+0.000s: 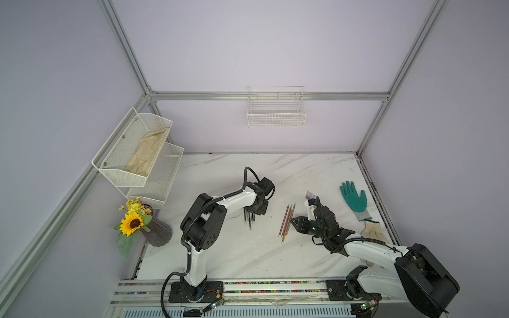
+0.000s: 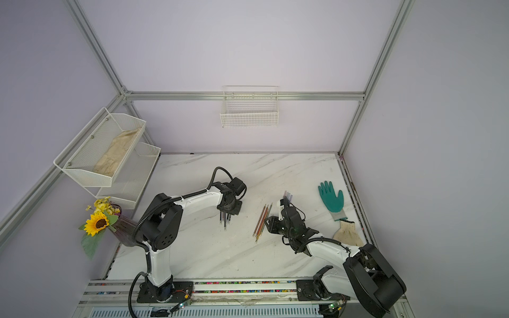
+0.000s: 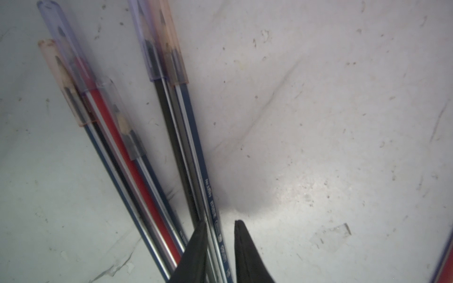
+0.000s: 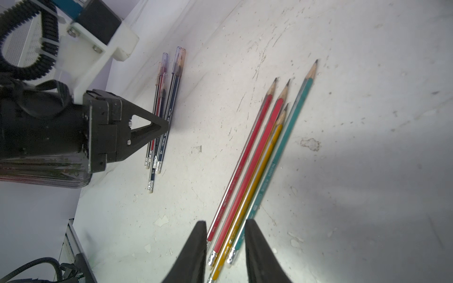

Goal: Remove the protective cover of the pencils
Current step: Pick up the pencil from the center of the board.

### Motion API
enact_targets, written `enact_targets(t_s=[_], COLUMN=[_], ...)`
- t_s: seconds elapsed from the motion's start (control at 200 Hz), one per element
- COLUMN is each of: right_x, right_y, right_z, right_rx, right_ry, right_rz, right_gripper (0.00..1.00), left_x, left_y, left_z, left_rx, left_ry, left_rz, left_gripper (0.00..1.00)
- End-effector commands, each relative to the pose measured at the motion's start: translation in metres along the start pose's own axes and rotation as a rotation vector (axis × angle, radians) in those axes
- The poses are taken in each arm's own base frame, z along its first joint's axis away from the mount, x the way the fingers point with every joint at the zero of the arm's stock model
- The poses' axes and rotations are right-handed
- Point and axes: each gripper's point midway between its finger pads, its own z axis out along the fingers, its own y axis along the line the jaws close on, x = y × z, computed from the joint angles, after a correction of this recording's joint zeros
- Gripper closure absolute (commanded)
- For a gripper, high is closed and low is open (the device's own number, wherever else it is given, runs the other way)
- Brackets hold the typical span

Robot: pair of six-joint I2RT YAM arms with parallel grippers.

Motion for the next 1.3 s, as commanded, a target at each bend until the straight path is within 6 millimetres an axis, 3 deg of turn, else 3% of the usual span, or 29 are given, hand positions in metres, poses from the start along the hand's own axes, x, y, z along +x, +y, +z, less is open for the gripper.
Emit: enact_targets(t_s=[0.0,0.36,0.55,0.82,1.295], right_x=[-0.016,-0.015,-0.015,-0.016,-0.015], right_y=[0.013,0.012,0.012,0.013,0.012], right_z=[-0.002,-0.002,-0.003,-0.003,-0.004], right_rx=[-0.030,-0.026,-0.028,-0.030,-0.028], right_ry=[-0.051,-0.049,-0.052,-0.053,-0.053], right_rz=[-0.002,-0.001,0.000,-0.001,0.001], right_gripper=[0.70,0.70,0.70,0.69,0.69], left_x=[-0.015,-0.011,-0.007,-0.011,-0.004], left_y=[0.000,-0.010,-0.007,0.000,-0.003], left_z=[-0.007,-0.003,0.002,-0.006,0.008], left_rx=[0.035,0.092,0.077,0.046,0.047], left_ry=[-0.040,-0.021,-0.008,-0.037,0.007], left_rz=[-0.016,-0.006,-0.012,-0.023,-0.024], left_gripper=[0.79,0.81,0.81,0.81,0.81])
